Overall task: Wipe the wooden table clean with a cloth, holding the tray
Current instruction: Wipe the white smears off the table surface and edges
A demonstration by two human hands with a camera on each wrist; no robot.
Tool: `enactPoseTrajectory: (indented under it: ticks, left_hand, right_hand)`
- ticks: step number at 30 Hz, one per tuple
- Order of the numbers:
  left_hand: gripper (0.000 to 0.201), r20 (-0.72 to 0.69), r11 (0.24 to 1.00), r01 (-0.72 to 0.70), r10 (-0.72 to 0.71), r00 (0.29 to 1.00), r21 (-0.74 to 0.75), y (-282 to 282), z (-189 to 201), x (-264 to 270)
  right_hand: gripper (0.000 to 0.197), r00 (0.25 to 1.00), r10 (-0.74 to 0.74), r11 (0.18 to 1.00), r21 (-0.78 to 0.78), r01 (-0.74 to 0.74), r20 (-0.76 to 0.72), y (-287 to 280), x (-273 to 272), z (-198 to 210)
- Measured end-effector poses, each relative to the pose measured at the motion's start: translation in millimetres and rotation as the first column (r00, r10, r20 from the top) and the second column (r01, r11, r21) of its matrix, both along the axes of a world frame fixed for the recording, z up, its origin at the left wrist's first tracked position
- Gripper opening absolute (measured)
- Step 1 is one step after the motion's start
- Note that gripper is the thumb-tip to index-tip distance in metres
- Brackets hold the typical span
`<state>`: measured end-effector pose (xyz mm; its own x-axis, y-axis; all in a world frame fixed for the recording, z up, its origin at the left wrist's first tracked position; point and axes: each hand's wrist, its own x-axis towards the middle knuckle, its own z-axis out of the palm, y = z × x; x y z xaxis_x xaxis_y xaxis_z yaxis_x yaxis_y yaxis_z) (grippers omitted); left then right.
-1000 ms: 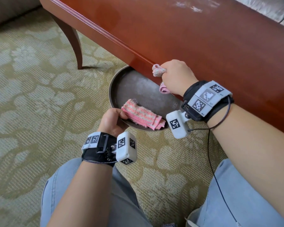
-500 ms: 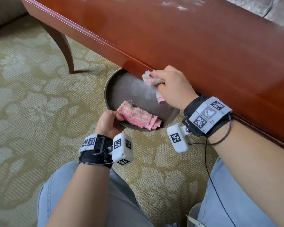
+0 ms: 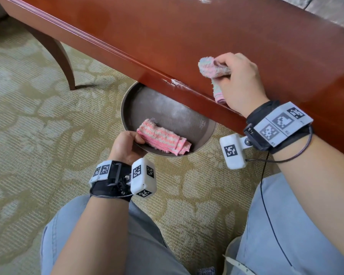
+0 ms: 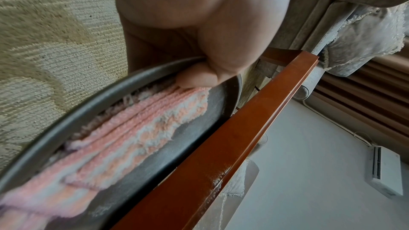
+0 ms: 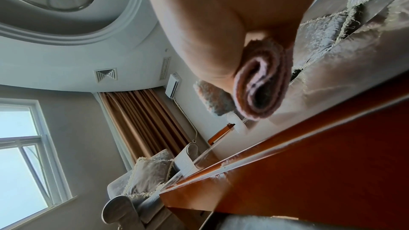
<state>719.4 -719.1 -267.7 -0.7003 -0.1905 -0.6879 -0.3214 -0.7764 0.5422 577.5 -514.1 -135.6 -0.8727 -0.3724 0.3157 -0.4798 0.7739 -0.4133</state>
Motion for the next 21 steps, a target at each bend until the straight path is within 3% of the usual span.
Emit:
enactPoseTrajectory:
  ticks: [9, 13, 16, 21]
  left_hand:
    - [0.026, 0.004, 0.999, 0.045, -0.045, 0.999, -0.002, -3.0, -7.8, 1.5]
    - [0.028, 0.009, 0.999, 0.041, -0.041, 0.999, 0.012, -1.6, -13.0, -0.8]
    - [0.045, 0.020, 0.998, 0.054, -0.054, 0.998, 0.015, -4.5, -20.1, -3.2]
    - [0.035, -0.012, 0.997, 0.065, -0.065, 0.998, 0.043, -5.3, -20.0, -5.3]
  right_hand:
    - [0.026, 0.989, 0.086, 0.974, 0.198, -0.110, 0.124, 0.7, 21.3, -4.5]
    - [0.023, 0.996, 0.034, 0.946, 0.318, -0.060, 0.087, -0.7, 23.9, -12.1]
    - [0.025, 0.998, 0.019, 0.935, 0.352, -0.040, 0.062, -2.3, 25.0, -17.9]
    - [0.028, 0.998, -0.018, 0.931, 0.365, -0.007, 0.065, -11.1, 23.4, -26.4]
